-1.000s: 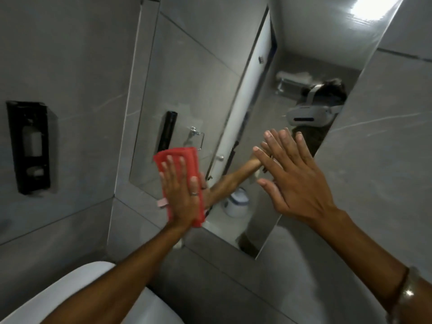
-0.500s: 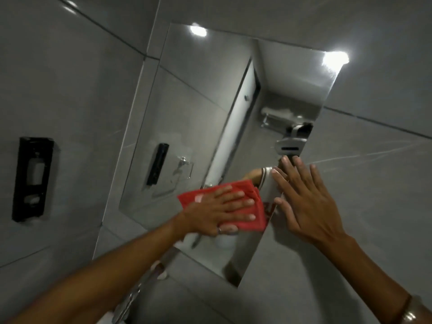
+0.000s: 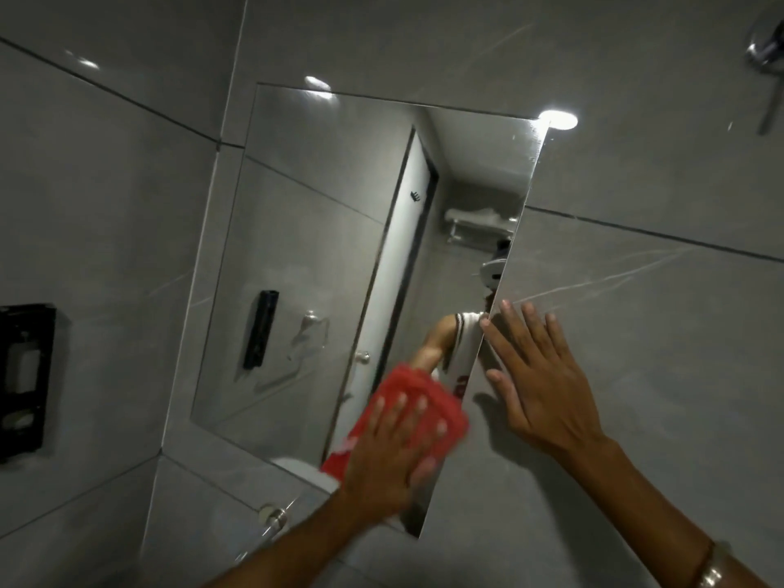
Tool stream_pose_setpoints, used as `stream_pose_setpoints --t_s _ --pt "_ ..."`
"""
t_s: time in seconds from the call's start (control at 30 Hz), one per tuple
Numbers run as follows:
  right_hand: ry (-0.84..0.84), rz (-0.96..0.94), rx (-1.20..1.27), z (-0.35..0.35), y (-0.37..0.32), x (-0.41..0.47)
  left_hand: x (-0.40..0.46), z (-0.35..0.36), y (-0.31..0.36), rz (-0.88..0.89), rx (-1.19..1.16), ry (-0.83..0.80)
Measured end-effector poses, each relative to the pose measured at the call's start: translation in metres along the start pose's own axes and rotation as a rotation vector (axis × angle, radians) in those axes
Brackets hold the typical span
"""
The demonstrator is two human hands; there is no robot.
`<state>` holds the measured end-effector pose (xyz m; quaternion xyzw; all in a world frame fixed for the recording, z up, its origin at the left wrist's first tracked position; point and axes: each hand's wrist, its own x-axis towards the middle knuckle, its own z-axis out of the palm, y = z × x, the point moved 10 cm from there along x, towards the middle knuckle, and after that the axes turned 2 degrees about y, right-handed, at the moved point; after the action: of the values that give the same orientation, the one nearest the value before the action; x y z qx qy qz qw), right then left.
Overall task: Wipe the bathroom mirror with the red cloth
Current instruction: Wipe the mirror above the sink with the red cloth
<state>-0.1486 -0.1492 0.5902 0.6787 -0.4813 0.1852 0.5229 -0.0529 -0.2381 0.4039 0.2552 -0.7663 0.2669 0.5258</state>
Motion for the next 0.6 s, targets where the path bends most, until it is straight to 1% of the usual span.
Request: stream_pose_setpoints --t_s 0.07,0.17,0.23,0.27,0.33,0.47,0.6 --pt "-0.007 0.000 0.004 0.004 -0.001 -0.010 -0.045 0.015 0.016 0.182 0.004 -0.032" --pt "-0.036 -0.056 0.000 0.011 -0.004 -0.019 -0.060 0.024 0.009 0.276 0.025 -0.081" --pt "-0.041 -0.097 -0.029 0.011 0.000 -0.015 -0.044 0.022 0.004 0.332 0.037 -0.126" --pt "-0.036 -0.091 -0.041 0.008 0.007 -0.009 -0.026 0.015 -0.001 0.334 0.036 -0.123" --pt "-0.009 -0.039 -0.045 0.000 0.024 0.007 0.031 -0.006 -0.020 0.255 0.051 -0.074" --pt "0.053 0.028 -0.058 -0.019 0.053 0.041 0.185 -0.064 -0.049 0.105 0.048 0.039" --pt "0.111 0.045 -0.096 -0.039 0.075 0.071 0.330 -0.118 -0.073 -0.060 -0.007 0.077"
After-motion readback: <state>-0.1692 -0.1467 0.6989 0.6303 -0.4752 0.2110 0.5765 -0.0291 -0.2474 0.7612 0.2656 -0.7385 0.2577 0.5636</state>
